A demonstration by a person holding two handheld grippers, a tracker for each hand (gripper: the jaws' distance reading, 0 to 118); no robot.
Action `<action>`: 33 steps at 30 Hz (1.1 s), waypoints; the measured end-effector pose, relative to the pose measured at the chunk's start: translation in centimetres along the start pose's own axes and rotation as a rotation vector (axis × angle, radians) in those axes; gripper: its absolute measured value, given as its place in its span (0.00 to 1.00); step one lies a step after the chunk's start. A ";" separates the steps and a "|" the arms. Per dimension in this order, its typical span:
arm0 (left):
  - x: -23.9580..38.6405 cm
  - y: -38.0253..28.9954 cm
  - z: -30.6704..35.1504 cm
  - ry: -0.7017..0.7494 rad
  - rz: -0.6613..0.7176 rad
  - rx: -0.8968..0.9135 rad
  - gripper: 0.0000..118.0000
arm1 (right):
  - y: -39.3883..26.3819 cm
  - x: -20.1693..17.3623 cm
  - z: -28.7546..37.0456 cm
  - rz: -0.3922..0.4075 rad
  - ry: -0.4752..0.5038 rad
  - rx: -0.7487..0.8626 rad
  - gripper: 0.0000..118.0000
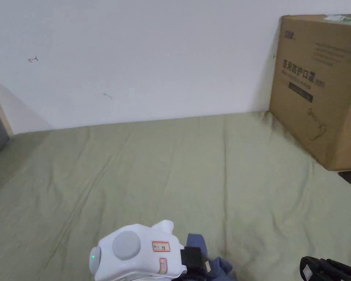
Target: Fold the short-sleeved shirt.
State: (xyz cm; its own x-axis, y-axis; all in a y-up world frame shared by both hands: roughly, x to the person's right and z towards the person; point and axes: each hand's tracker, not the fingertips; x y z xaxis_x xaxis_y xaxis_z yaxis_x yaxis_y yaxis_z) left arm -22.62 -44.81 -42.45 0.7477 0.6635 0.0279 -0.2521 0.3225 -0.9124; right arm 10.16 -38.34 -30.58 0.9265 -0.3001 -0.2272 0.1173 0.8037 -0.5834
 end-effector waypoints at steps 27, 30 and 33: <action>0.2 -3.8 -12.0 0.097 -0.160 -0.184 0.01 | 0.2 3.2 0.9 -0.039 -0.027 0.001 0.00; -0.2 -3.7 -11.8 -0.016 0.038 -0.124 0.01 | 0.0 3.3 0.8 -0.048 -0.017 -0.009 0.00; 0.5 -4.1 -9.6 -0.147 0.083 -0.110 0.02 | -0.1 3.2 0.5 -0.078 0.002 -0.028 0.00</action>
State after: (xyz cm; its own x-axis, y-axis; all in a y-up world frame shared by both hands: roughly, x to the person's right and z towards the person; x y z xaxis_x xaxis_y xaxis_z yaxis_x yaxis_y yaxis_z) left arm -15.34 -52.31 -42.60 0.6273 0.7788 0.0028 -0.2345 0.1922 -0.9529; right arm 13.27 -39.15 -30.81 0.9139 -0.3629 -0.1817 0.1795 0.7630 -0.6209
